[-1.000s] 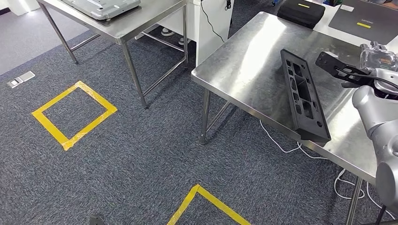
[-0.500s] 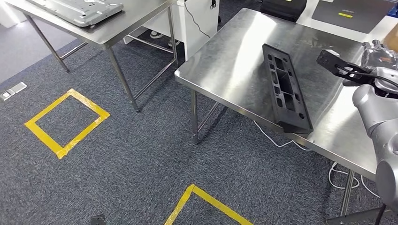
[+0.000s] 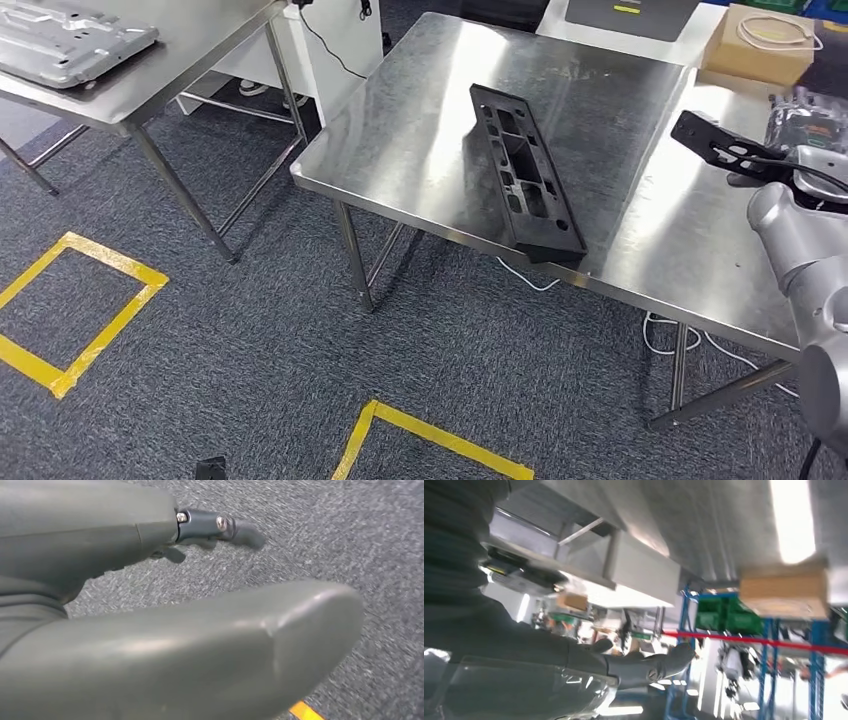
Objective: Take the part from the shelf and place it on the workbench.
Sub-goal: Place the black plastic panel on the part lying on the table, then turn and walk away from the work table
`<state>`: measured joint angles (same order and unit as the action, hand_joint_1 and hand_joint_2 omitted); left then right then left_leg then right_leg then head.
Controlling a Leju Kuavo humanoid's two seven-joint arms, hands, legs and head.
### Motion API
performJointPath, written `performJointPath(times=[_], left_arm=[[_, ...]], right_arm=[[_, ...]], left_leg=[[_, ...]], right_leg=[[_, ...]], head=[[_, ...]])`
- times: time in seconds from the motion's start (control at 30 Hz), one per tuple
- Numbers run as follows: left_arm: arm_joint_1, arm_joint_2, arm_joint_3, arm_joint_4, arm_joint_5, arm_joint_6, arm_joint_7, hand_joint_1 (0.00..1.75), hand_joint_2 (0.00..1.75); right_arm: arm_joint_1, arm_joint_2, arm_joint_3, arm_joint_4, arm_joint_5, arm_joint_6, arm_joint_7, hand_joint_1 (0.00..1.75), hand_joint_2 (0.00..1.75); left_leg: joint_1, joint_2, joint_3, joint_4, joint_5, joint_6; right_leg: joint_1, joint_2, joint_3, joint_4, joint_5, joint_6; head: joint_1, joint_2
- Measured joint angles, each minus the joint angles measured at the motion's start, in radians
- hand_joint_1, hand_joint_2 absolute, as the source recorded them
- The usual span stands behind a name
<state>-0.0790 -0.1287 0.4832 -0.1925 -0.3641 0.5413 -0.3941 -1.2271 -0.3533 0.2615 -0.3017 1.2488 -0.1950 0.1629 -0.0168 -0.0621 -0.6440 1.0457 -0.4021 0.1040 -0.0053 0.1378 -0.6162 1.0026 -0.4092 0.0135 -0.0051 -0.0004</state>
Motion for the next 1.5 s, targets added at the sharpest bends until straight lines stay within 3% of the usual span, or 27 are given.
performJointPath(times=[0.07, 0.17, 0.23, 0.27, 0.3, 0.37, 0.4, 0.47, 0.53, 0.57, 0.67, 0.73, 0.77, 0.8, 0.87, 0.93, 0.97, 1.03, 1.07, 1.13, 1.2, 1.27, 1.3, 1.33, 1.4, 1.43, 1.5], left_arm=[[-0.002, -0.002, 0.000, 0.000, -0.001, 0.000, 0.000, 0.00, 0.00], [-0.004, -0.005, 0.001, 0.000, -0.002, 0.000, 0.000, 0.00, 0.00], [-0.003, -0.008, 0.000, 0.000, -0.002, -0.001, 0.001, 0.00, 0.00], [-0.003, -0.010, 0.000, 0.000, -0.002, -0.002, 0.002, 0.00, 0.00], [-0.003, -0.011, 0.000, 0.000, -0.002, -0.002, 0.002, 0.00, 0.00], [-0.003, -0.012, 0.001, 0.000, -0.002, -0.003, 0.002, 0.00, 0.00], [-0.003, -0.012, 0.001, 0.000, -0.002, -0.003, 0.002, 0.00, 0.00], [-0.004, -0.010, 0.001, 0.000, -0.002, -0.003, 0.002, 0.00, 0.00], [-0.004, -0.010, 0.000, 0.000, -0.002, -0.003, 0.002, 0.00, 0.00], [-0.004, -0.010, 0.000, 0.000, -0.002, -0.003, 0.002, 0.00, 0.00], [-0.003, -0.010, 0.000, 0.000, -0.002, -0.003, 0.002, 0.00, 0.00], [0.000, -0.010, 0.000, 0.000, -0.002, -0.003, 0.003, 0.00, 0.00], [0.001, -0.010, 0.000, 0.000, -0.003, -0.003, 0.003, 0.00, 0.00], [0.001, -0.010, 0.000, 0.000, -0.003, -0.003, 0.003, 0.00, 0.00], [0.001, -0.008, 0.000, 0.000, -0.003, -0.003, 0.003, 0.00, 0.00], [0.000, -0.005, 0.000, 0.000, -0.003, -0.002, 0.003, 0.00, 0.00], [0.000, -0.004, 0.000, 0.000, -0.004, -0.003, 0.003, 0.00, 0.00], [-0.001, -0.007, 0.000, 0.000, -0.004, -0.002, 0.003, 0.00, 0.00], [-0.003, -0.008, 0.001, 0.000, -0.004, -0.002, 0.003, 0.00, 0.00], [-0.006, -0.009, 0.001, 0.000, -0.004, -0.001, 0.003, 0.00, 0.00], [-0.005, -0.011, 0.001, 0.000, -0.003, -0.001, 0.004, 0.00, 0.00], [-0.002, -0.015, 0.001, 0.000, -0.002, -0.003, 0.005, 0.00, 0.00], [-0.002, -0.017, 0.001, 0.000, -0.002, -0.003, 0.005, 0.00, 0.00], [-0.002, -0.019, 0.001, 0.000, -0.002, -0.004, 0.005, 0.00, 0.00], [-0.002, -0.022, 0.001, 0.000, -0.002, -0.006, 0.005, 0.00, 0.00], [-0.003, -0.023, 0.001, 0.000, -0.002, -0.006, 0.005, 0.00, 0.00], [-0.003, -0.025, 0.002, 0.000, -0.001, -0.006, 0.005, 0.00, 0.00]], right_arm=[[0.001, -0.008, -0.001, -0.003, 0.003, -0.001, 0.000, 0.00, 1.75], [-0.011, -0.016, -0.002, -0.004, 0.007, -0.002, 0.000, 0.00, 1.75], [-0.008, -0.017, -0.002, -0.003, 0.008, -0.002, 0.000, 0.00, 1.75], [-0.005, -0.018, -0.002, -0.003, 0.009, -0.002, 0.000, 0.00, 1.75], [-0.002, -0.019, -0.002, -0.003, 0.010, -0.002, 0.000, 0.00, 1.75], [-0.002, -0.020, -0.002, -0.003, 0.011, -0.002, 0.000, 0.00, 1.75], [-0.004, -0.019, -0.002, -0.003, 0.011, -0.002, 0.000, 0.00, 1.75], [-0.005, -0.019, -0.002, -0.003, 0.011, -0.002, 0.000, 0.00, 1.75], [-0.005, -0.020, -0.002, -0.003, 0.011, -0.002, 0.000, 0.00, 1.75], [-0.005, -0.021, -0.002, -0.004, 0.012, -0.002, 0.001, 0.00, 1.75], [-0.008, -0.018, -0.002, -0.005, 0.012, -0.002, 0.001, 0.00, 1.75], [-0.004, -0.016, -0.002, -0.005, 0.012, -0.002, 0.001, 0.00, 1.75], [-0.002, -0.014, -0.002, -0.005, 0.012, -0.002, 0.001, 0.00, 1.75], [-0.001, -0.014, -0.002, -0.005, 0.012, -0.003, 0.001, 0.00, 1.75], [-0.002, -0.013, -0.002, -0.005, 0.013, -0.004, 0.001, 0.00, 1.75], [-0.006, -0.012, -0.002, -0.005, 0.016, -0.004, 0.000, 0.00, 1.75], [-0.006, -0.013, -0.002, -0.005, 0.017, -0.004, 0.000, 0.00, 1.75], [-0.003, -0.016, -0.002, -0.006, 0.020, -0.005, 0.000, 0.00, 1.75], [-0.001, -0.019, -0.002, -0.007, 0.022, -0.007, 0.000, 0.00, 1.75], [-0.004, -0.027, -0.002, -0.009, 0.022, -0.015, 0.000, 0.00, 1.75], [-0.003, -0.031, -0.003, -0.008, 0.021, -0.026, -0.003, 0.00, 1.75], [0.016, -0.029, -0.003, -0.008, 0.021, -0.039, -0.006, 0.00, 1.75], [0.029, -0.029, -0.003, -0.008, 0.019, -0.048, -0.007, 0.00, 1.75], [0.042, -0.031, -0.003, -0.008, 0.015, -0.062, -0.009, 0.00, 1.75], [0.067, -0.038, -0.006, -0.008, 0.003, -0.095, -0.015, 0.00, 1.75], [0.081, -0.041, -0.009, -0.009, -0.004, -0.112, -0.018, 0.00, 1.75], [0.116, -0.047, -0.019, -0.013, -0.021, -0.145, -0.027, 0.00, 1.75]], left_leg=[[0.005, 0.025, 0.022, -0.038, 0.012, -0.004], [0.016, 0.059, 0.049, -0.082, 0.027, -0.014], [0.021, 0.083, 0.051, -0.082, 0.023, -0.021], [0.025, 0.096, 0.051, -0.080, 0.020, -0.027], [0.031, 0.108, 0.052, -0.076, 0.016, -0.035], [0.039, 0.131, 0.051, -0.060, 0.001, -0.058], [0.040, 0.141, 0.050, -0.048, -0.008, -0.070], [0.037, 0.160, 0.051, -0.035, -0.021, -0.089], [0.041, 0.178, 0.056, -0.030, -0.030, -0.099], [0.046, 0.171, 0.056, -0.020, -0.040, -0.102], [0.055, 0.098, -0.003, 0.126, -0.131, -0.108], [0.052, 0.073, -0.065, 0.253, -0.181, -0.104], [0.048, 0.070, -0.079, 0.275, -0.177, -0.098], [0.044, 0.066, -0.074, 0.253, -0.154, -0.087], [0.032, 0.035, -0.019, 0.122, -0.078, -0.052], [0.023, -0.009, 0.028, 0.020, -0.035, -0.020], [0.018, -0.021, 0.036, 0.003, -0.032, -0.011], [0.014, -0.003, 0.047, -0.018, -0.025, -0.004], [0.014, 0.010, 0.056, -0.036, -0.016, -0.005], [0.019, 0.035, 0.073, -0.076, 0.006, -0.006], [0.018, 0.060, 0.076, -0.087, 0.014, -0.008], [0.020, 0.090, 0.073, -0.085, 0.012, -0.014], [0.021, 0.104, 0.071, -0.083, 0.011, -0.020], [0.023, 0.116, 0.070, -0.079, 0.008, -0.027], [0.026, 0.137, 0.066, -0.065, -0.001, -0.044], [0.025, 0.146, 0.064, -0.056, -0.007, -0.054], [0.020, 0.163, 0.064, -0.046, -0.018, -0.070]], right_leg=[[0.005, -0.016, -0.007, 0.005, -0.004, 0.004], [0.008, -0.102, -0.077, 0.134, -0.058, 0.007], [-0.007, -0.121, -0.132, 0.234, -0.086, 0.021], [-0.016, -0.127, -0.138, 0.238, -0.080, 0.035], [-0.027, -0.136, -0.123, 0.203, -0.060, 0.052], [-0.042, -0.178, -0.054, 0.066, -0.004, 0.086], [-0.042, -0.196, -0.027, 0.015, 0.014, 0.091], [-0.036, -0.204, -0.012, -0.011, 0.021, 0.071], [-0.036, -0.176, -0.014, -0.007, 0.021, 0.043], [-0.037, -0.164, -0.015, -0.006, 0.022, 0.035], [-0.035, -0.128, -0.014, -0.006, 0.024, 0.017], [-0.027, -0.101, -0.015, -0.006, 0.025, 0.011], [-0.022, -0.085, -0.015, -0.005, 0.026, 0.009], [-0.016, -0.070, -0.014, -0.005, 0.027, 0.007], [-0.010, -0.042, -0.013, -0.006, 0.029, 0.005], [-0.009, -0.021, -0.014, -0.007, 0.032, 0.006], [-0.013, -0.012, -0.016, -0.009, 0.035, 0.009], [-0.017, 0.008, -0.019, -0.017, 0.042, 0.019], [-0.014, 0.000, -0.023, -0.017, 0.044, 0.023], [-0.005, -0.056, -0.052, 0.031, 0.020, 0.019], [-0.009, -0.111, -0.112, 0.154, -0.032, 0.014], [-0.019, -0.125, -0.156, 0.245, -0.058, 0.026], [-0.025, -0.130, -0.149, 0.236, -0.050, 0.038], [-0.031, -0.138, -0.120, 0.188, -0.032, 0.051], [-0.040, -0.179, -0.038, 0.046, 0.008, 0.072], [-0.036, -0.197, -0.012, -0.001, 0.020, 0.072], [-0.027, -0.206, -0.002, -0.021, 0.024, 0.053]], head=[[-0.002, 0.000], [0.007, 0.000], [0.010, 0.000], [0.010, 0.000], [0.010, 0.000], [0.012, 0.000], [0.015, 0.000], [0.016, 0.000], [0.011, 0.000], [0.010, 0.000], [0.006, 0.000], [0.004, 0.000], [0.004, 0.000], [0.004, 0.000], [0.005, 0.000], [0.010, 0.000], [0.011, 0.000], [0.007, 0.000], [0.006, 0.000], [0.009, 0.000], [0.015, 0.000], [0.017, 0.000], [0.017, 0.000], [0.017, 0.000], [0.019, 0.000], [0.021, 0.000], [0.020, 0.000]])
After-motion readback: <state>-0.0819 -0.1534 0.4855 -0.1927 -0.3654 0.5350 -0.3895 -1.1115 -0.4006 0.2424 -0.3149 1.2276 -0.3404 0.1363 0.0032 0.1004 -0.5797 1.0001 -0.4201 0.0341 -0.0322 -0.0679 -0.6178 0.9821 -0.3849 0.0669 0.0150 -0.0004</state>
